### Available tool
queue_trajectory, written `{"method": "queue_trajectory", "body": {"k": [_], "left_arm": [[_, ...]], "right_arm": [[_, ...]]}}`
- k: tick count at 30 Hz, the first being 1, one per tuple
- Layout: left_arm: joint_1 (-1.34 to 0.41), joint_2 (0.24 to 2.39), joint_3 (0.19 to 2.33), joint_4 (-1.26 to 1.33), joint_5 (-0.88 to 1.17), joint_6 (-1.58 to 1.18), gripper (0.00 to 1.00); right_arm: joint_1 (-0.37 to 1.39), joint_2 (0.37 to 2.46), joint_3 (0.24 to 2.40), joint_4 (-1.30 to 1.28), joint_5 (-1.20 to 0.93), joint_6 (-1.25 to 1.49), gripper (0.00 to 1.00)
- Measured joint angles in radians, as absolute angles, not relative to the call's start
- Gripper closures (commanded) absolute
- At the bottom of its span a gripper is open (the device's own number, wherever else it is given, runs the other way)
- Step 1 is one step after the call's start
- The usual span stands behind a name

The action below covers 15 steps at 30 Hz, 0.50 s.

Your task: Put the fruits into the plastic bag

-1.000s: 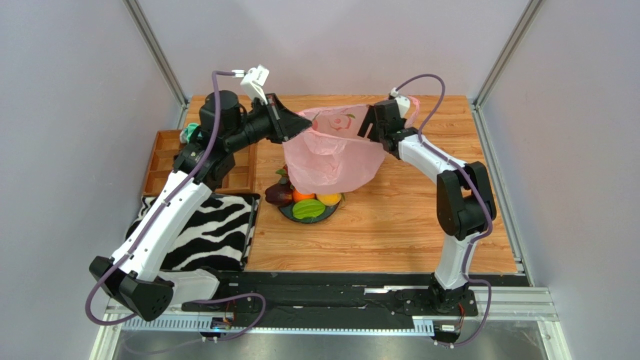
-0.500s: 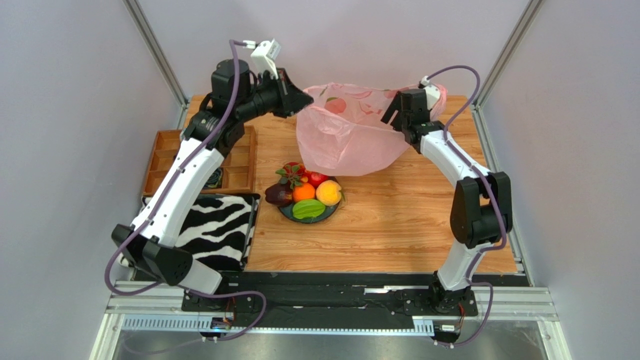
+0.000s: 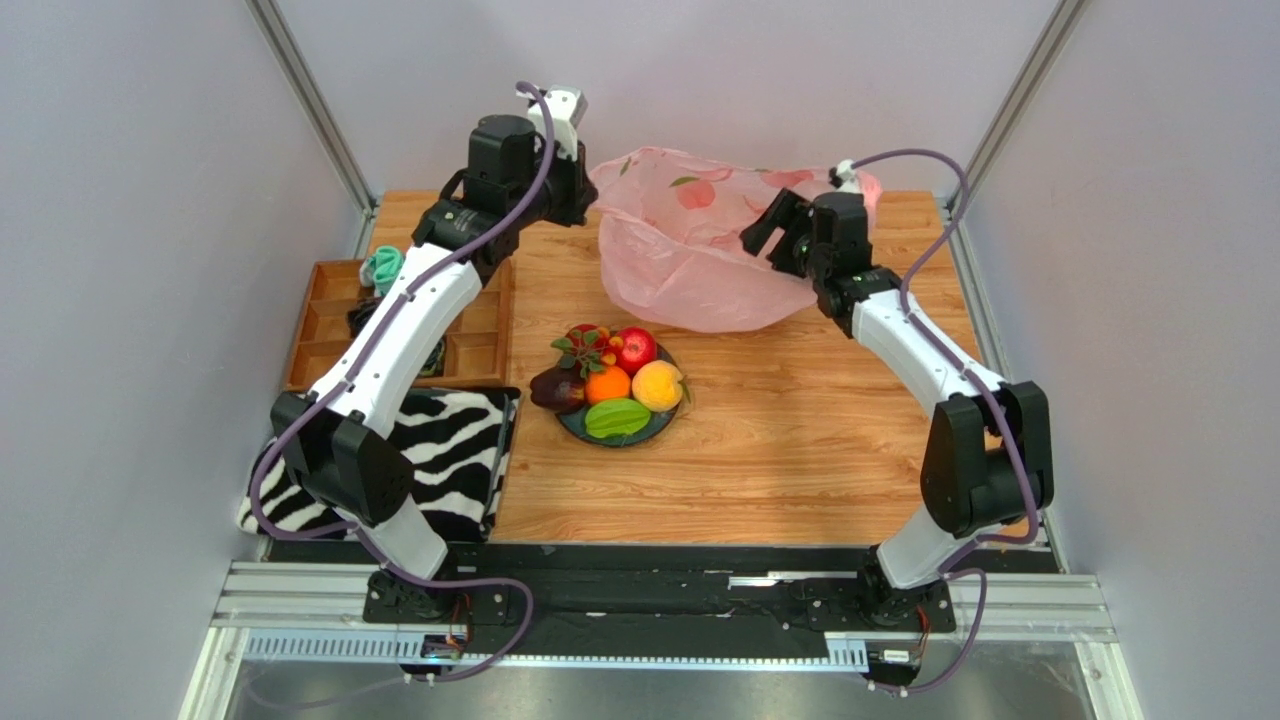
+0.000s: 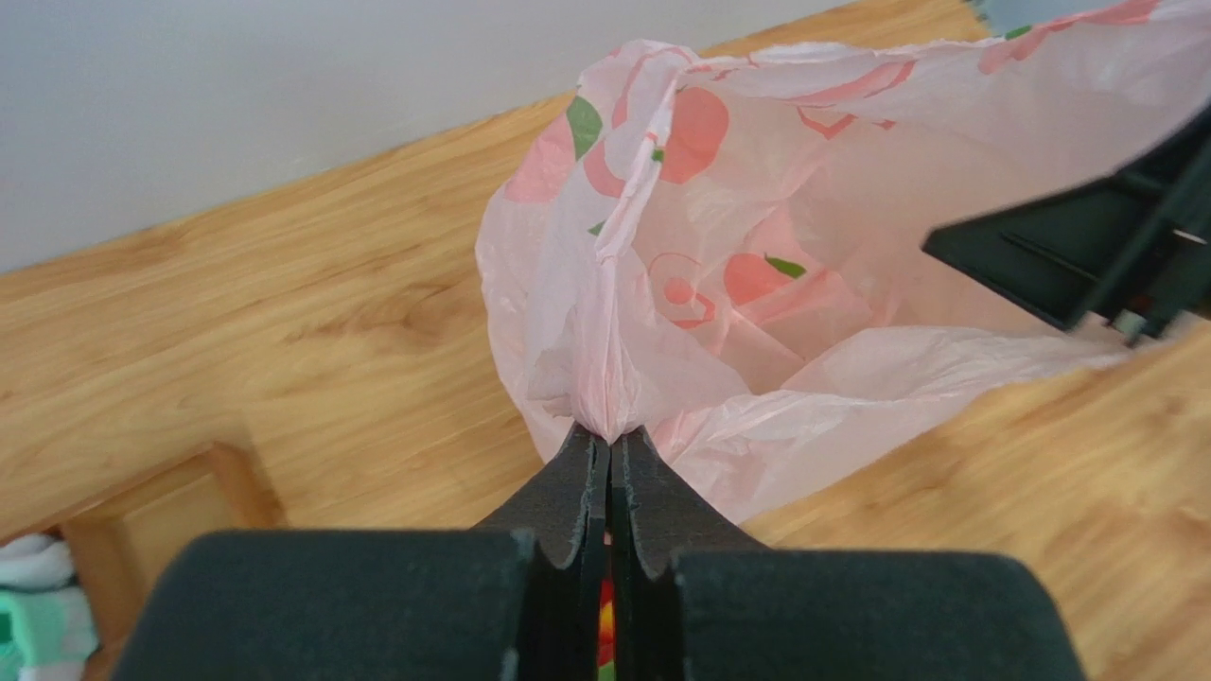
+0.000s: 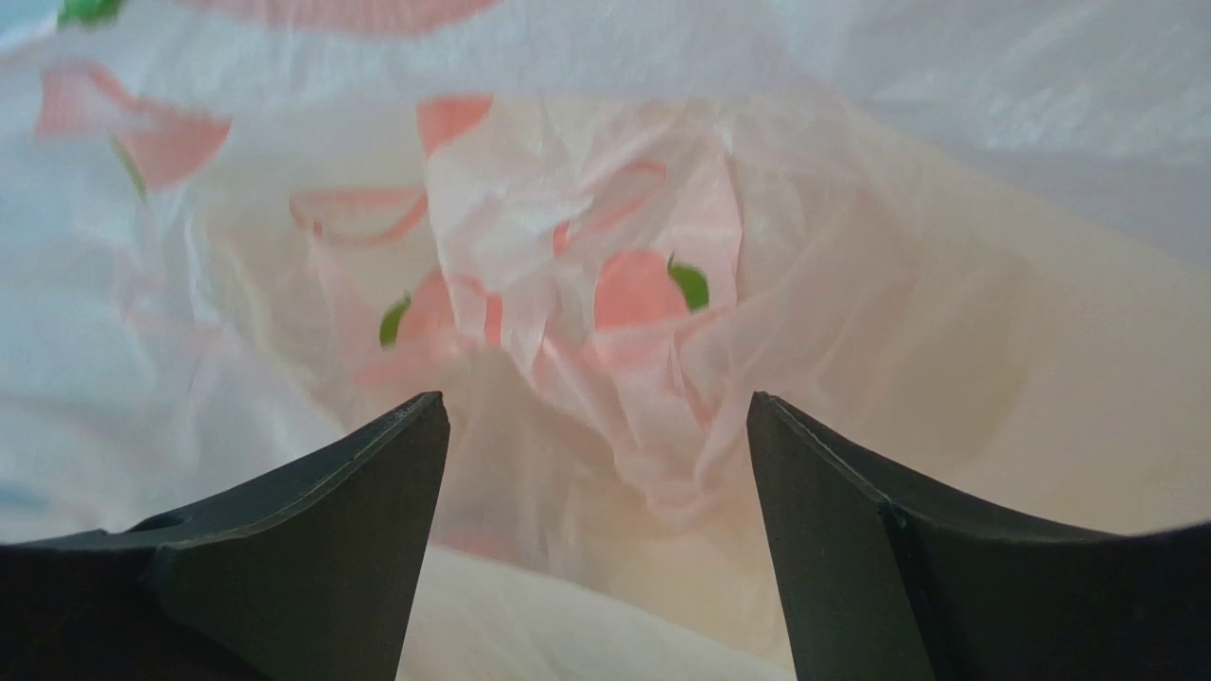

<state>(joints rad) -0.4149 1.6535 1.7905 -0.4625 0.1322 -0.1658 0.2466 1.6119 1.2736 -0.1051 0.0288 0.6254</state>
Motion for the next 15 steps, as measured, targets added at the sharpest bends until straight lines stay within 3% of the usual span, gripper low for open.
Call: {"method": "queue_trajectory", "body": {"k": [8, 15], "left_arm": [[-0.388, 1.662, 1.629, -0.448, 0.084, -0.128, 1.00], [-0.364, 1.659, 1.620, -0.482, 0.128, -0.200, 1.00]], "right_arm": [[0.309, 1.635, 1.191, -0.095, -0.171, 0.531, 0.24], [0.362, 1.491, 1.193, -0.125, -0.289, 0.385, 0.29]]}}
